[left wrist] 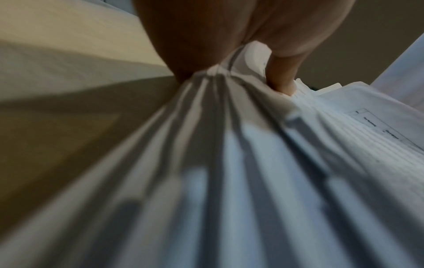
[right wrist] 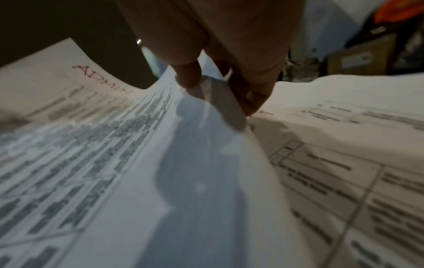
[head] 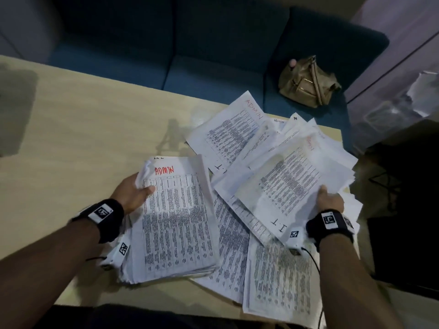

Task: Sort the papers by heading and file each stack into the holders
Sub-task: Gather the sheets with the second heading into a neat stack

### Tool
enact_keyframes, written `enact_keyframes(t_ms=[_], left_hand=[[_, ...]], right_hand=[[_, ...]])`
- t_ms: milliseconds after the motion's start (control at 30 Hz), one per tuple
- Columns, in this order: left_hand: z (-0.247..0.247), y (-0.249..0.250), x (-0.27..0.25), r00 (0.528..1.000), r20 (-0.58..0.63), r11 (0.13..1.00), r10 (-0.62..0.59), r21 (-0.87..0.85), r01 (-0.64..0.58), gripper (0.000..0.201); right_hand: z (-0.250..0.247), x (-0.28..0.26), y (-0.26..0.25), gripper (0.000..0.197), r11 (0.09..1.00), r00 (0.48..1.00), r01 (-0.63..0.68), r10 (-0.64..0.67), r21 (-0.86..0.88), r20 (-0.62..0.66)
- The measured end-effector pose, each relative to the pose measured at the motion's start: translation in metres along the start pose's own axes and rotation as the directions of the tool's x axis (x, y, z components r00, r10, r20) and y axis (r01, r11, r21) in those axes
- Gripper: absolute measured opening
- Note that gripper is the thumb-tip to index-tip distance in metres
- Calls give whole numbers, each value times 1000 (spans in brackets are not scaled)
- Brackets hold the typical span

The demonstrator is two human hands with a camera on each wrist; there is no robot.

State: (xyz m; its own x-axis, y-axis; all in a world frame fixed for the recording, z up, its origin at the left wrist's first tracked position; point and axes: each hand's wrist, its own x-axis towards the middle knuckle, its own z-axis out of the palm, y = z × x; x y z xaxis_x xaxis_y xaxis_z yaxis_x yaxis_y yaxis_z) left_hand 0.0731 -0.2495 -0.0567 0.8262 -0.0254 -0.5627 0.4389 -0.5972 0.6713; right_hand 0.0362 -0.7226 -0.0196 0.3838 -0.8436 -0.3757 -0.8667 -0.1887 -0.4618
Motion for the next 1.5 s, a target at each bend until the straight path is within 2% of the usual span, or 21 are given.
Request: enact_keyframes(t_ms=[167, 267, 367, 467, 533, 600, 667, 733, 800, 833, 933, 1000, 1067, 1133, 1200, 1267, 1333, 1400, 1500], left_hand=[[-1, 2, -1, 1000, 12, 1000, 7, -1, -7, 70], [-1, 2, 0, 1000, 19, 998, 6, -64, -5, 72], [-2, 2, 0, 1000, 16, 995, 8, -98, -6, 74], [-2, 4, -1, 1000, 8, 996, -2, -94, 3, 72], [-1, 5, -2, 1000, -1, 995, -16, -94, 15, 70], [-1, 5, -3, 999, -12, 993, -31, -114, 29, 67], [0, 3, -3, 999, -12, 987, -53, -151, 51, 65], [1, 2, -2, 998, -18, 985, -62, -163, 58, 62], [2, -1, -1, 997, -17, 983, -71, -171, 67, 60], [1, -2, 0, 997, -17, 983, -70, -172, 66, 60], [-1, -3, -1, 999, 3, 989, -49, -142, 49, 61], [-3, 0, -5, 999, 35, 993, -36, -115, 40, 64], [-5, 3, -10, 998, 48, 995, -29, -99, 34, 64], [-7, 3, -15, 998, 53, 994, -30, -107, 36, 64], [-7, 1, -19, 998, 49, 991, -35, -127, 41, 63], [-7, 1, -22, 998, 54, 986, -22, -163, 31, 56], [-7, 7, -24, 998, 64, 978, -10, -206, 23, 56], [-9, 10, -23, 995, 97, 959, -1, -282, 28, 68], [-10, 4, -21, 994, 105, 943, 14, -331, 21, 101]], right_hand=[[27, 20, -1, 63, 992, 999, -13, 18, -123, 39], [29, 19, -8, 66, 962, 996, -89, 79, -259, -49], [31, 13, -11, 64, 956, 986, -158, 140, -246, -90], [36, 19, -10, 54, 988, 995, -94, 92, -121, -24], [35, 18, -6, 37, 999, 993, -16, 12, -28, -113], [31, 9, -3, 27, 989, 975, 32, 1, 147, -221], [24, 0, -1, 36, 927, 963, 92, 10, 362, -269], [12, -7, -4, 44, 827, 951, 212, -52, 520, -305], [2, -12, -5, 28, 771, 933, 329, -176, 545, -313], [-1, -17, -5, 20, 759, 924, 369, -239, 536, -297], [0, -38, -7, 32, 684, 901, 427, -374, 592, -218], [8, -59, -8, 40, 690, 896, 413, -426, 594, -128], [23, -80, -6, 40, 673, 899, 325, -437, 665, 2], [42, -95, -2, 34, 724, 899, 222, -412, 653, 150], [60, -108, 3, 35, 848, 883, 188, -367, 496, 293], [72, -126, 6, 36, 909, 825, 276, -390, 312, 409], [82, -143, 4, 33, 892, 745, 408, -449, 195, 493], [96, -154, 0, 35, 873, 694, 476, -446, 106, 565], [113, -170, -12, 46, 759, 595, 650, -485, -28, 641]])
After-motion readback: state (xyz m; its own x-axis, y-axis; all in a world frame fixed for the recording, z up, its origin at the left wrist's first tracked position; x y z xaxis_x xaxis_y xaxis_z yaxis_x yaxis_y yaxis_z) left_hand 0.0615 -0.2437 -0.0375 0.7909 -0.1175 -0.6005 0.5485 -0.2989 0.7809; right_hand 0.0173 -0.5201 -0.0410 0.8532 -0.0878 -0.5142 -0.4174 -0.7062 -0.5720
